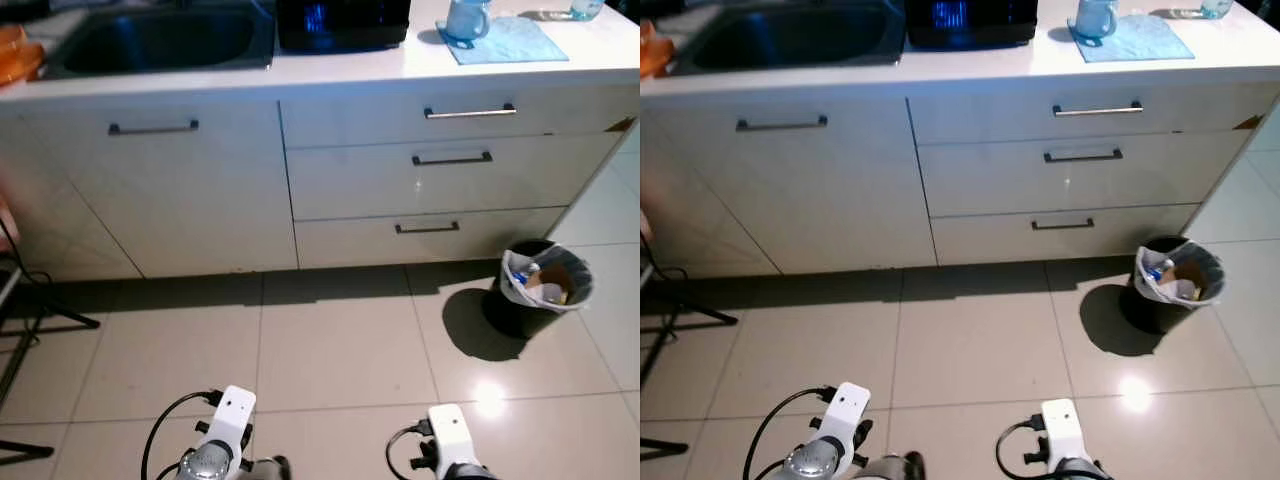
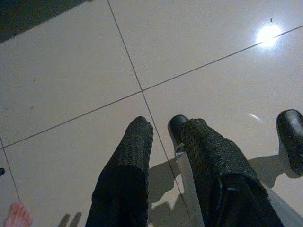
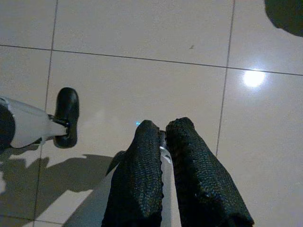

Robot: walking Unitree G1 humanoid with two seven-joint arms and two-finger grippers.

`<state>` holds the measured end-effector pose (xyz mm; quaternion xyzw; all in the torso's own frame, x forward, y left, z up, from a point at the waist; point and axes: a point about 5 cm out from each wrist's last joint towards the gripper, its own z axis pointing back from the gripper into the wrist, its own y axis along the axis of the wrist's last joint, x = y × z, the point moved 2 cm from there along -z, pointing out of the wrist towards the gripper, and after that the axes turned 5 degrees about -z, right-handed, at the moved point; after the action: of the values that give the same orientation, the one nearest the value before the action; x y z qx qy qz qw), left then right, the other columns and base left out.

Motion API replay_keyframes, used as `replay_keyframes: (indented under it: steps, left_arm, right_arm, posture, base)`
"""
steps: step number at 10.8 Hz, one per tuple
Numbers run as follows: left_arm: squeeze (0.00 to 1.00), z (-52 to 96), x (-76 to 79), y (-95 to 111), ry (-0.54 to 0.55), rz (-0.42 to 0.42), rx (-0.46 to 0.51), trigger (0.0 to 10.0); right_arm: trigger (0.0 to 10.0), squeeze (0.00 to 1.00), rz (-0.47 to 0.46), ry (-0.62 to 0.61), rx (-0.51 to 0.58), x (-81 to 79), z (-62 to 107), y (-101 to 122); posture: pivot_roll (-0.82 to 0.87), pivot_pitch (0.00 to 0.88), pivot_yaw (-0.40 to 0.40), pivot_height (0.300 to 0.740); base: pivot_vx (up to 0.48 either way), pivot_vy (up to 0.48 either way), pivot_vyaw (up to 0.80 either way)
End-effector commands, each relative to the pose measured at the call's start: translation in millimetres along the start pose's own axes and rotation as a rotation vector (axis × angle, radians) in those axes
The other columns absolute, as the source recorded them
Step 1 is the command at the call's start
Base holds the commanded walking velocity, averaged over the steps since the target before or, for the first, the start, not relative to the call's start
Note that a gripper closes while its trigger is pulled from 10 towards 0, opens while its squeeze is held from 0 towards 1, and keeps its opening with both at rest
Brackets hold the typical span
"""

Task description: Kitchen organization

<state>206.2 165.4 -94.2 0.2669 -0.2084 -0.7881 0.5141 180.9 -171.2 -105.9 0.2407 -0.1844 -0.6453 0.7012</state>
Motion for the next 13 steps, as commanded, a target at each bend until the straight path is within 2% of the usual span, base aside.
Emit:
replay_keyframes:
  steps: [1, 6, 13]
  left_arm:
    - [0.0, 0.6, -3.9, -3.2, 0.013, 0.013, -0.015, 10.0]
    - [0.0, 0.4, -3.9, -3.2, 0.017, 0.02, -0.018, 10.0]
    - [0.0, 0.7, -3.2, -5.1, 0.013, 0.009, -0.027, 10.0]
  right_arm:
    - [10.0, 0.0, -0.008, 0.006, -0.005, -2.9, -0.4, -1.1]
    - [10.0, 0.0, -0.025, 0.008, 0.001, -2.7, -0.2, -1.0]
    - [10.0, 0.0, -0.021, 0.01, 0.001, -3.1, -0.3, -0.5]
  posture:
    - [-0.05, 0.141, 0.043, 0.74]
    - [-0.05, 0.138, 0.044, 0.74]
    - [-0.05, 0.118, 0.047, 0.74]
  base:
    - [0.0, 0.0, 0.0]
    - [0.0, 0.0, 0.0]
    - [0.0, 0.292, 0.0]
